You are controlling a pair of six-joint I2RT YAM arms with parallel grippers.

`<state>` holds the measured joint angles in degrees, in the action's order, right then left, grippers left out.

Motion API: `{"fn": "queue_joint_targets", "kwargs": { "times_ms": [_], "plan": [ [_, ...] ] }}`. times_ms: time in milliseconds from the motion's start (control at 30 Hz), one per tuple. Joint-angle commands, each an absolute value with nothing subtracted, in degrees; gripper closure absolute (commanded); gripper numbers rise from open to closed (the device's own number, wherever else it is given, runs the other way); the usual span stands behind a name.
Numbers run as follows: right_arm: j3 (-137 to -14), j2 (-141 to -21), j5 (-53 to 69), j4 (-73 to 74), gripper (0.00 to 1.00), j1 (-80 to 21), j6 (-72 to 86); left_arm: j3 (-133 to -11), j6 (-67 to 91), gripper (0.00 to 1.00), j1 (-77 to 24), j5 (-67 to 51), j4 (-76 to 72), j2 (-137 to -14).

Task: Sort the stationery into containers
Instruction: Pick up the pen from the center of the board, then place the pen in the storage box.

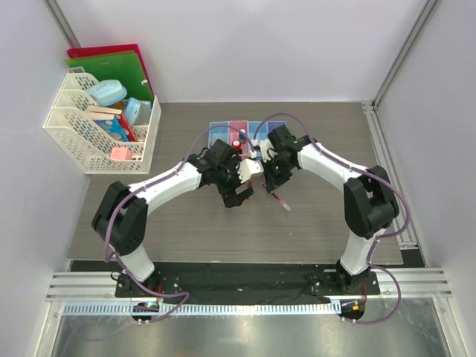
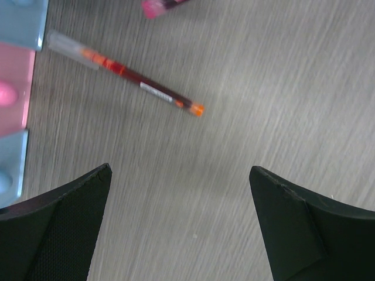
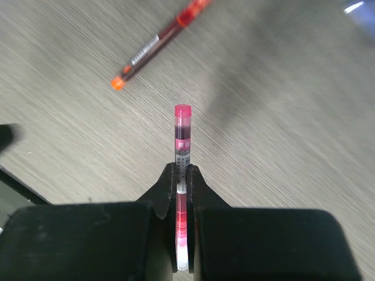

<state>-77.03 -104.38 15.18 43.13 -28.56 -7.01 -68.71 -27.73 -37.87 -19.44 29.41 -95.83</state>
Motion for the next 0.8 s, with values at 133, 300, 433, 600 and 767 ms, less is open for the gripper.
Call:
{"fn": "queue_joint_targets", "kwargs": {
  "times_ms": [133,300,433,600,767],
  "plan": [
    [-89.02,-99.14,8.79,42.89,0.99,-23.47,-7.3,-75.14,-24.7,0.0,-39.37,-17.41,24.53,-102.56],
    [-99.46,-105.18,8.79,40.78,0.99,-20.04,-6.42,-77.43,-24.08,0.0,-39.99,-15.3,23.82,-106.34],
    [-107.56,-111.17,9.05,40.52,0.99,-19.25,-6.24,-79.45,-23.47,0.0,-40.08,-14.68,22.85,-109.15],
    [-116.45,-117.5,11.77,39.91,0.99,-19.16,-4.58,-81.38,-23.47,0.0,-40.6,-13.97,22.94,-112.23],
    [-117.16,-120.93,15.11,33.16,0.99,-19.16,-1.85,-81.83,-23.64,0.0,-40.96,-13.97,23.03,-113.82]
  ]
}}
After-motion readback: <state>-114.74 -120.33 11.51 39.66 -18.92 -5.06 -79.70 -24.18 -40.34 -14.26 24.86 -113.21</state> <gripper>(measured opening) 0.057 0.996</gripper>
